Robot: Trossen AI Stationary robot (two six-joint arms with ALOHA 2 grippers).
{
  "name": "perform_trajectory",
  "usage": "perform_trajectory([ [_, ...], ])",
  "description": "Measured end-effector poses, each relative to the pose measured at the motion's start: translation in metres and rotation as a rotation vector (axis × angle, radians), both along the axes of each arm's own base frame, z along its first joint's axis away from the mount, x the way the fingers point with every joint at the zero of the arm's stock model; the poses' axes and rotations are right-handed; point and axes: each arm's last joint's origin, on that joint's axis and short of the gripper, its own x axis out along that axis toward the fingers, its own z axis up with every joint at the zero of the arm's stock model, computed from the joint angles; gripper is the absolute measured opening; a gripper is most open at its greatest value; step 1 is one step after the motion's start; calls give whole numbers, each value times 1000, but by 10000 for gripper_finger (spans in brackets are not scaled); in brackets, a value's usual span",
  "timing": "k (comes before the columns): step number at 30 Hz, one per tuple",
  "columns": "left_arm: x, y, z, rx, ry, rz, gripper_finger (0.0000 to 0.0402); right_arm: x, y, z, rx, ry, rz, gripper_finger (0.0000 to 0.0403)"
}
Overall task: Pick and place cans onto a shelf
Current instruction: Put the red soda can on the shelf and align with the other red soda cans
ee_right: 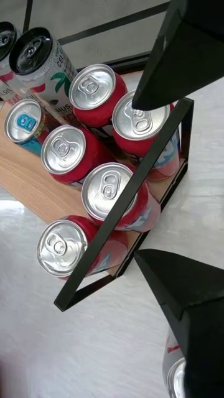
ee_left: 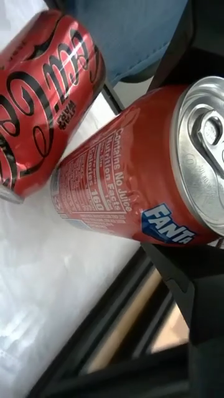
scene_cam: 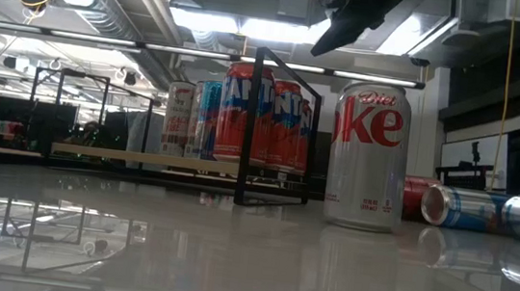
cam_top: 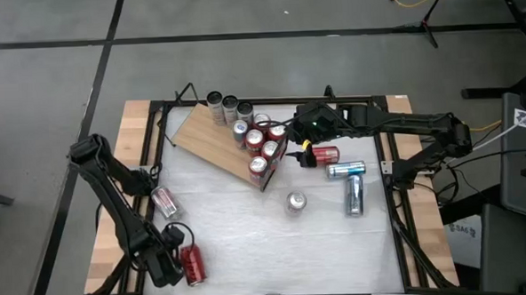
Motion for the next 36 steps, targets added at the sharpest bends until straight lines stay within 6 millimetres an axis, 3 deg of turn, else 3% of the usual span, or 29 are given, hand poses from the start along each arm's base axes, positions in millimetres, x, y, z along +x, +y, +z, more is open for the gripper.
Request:
perform_trajectory([
  [11, -9, 32, 40, -136, 3, 105, 284, 0, 0, 0, 0, 0, 0, 372],
  [20, -6, 76, 70, -214, -89, 268, 284, 0, 0, 0, -18, 2, 19, 372],
  [26, 6, 109, 75, -122, -199, 409, 285, 0, 0, 0, -19, 1, 19, 372],
  [36, 33, 170, 65, 43, -211, 381, 285, 0, 0, 0, -19, 1, 19, 372],
])
